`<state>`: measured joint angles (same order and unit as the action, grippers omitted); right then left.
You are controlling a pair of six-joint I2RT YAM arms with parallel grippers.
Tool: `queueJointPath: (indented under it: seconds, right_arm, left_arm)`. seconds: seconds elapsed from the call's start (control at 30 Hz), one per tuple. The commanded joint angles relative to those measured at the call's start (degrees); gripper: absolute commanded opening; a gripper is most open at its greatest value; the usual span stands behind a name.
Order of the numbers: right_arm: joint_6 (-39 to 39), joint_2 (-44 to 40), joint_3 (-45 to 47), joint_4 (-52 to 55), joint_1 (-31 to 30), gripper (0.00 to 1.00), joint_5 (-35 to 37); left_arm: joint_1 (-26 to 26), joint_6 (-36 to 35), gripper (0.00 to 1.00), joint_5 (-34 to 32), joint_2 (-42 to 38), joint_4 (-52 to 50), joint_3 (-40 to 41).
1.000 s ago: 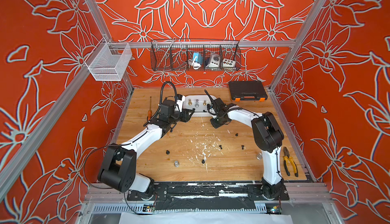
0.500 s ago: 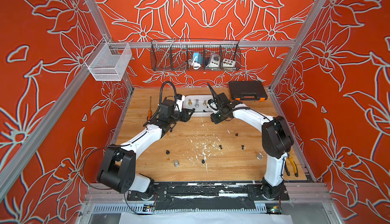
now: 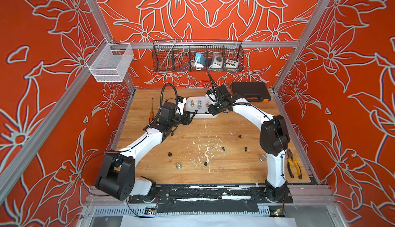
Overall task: Put the chess pieces into the storage box
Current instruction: Place the chess piece in the storage box.
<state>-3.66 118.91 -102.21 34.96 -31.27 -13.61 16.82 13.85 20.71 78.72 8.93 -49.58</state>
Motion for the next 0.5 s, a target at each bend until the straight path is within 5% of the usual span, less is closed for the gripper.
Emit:
queueJointPath:
  seconds: [0.0, 0.47]
  right_arm:
    - [-1.6, 3.1, -3.3, 2.0, 0.0, 0.13, -0.1]
    - [-4.2, 8.5, -8.1, 2.9, 1.2, 0.13, -0.1]
  left_arm:
    - [-0.4, -1.3, 0.45, -0.4, -1.8, -0.5, 0.6]
    - [-0.4, -0.7, 0.45, -0.1, -3.1, -0.2, 2.1]
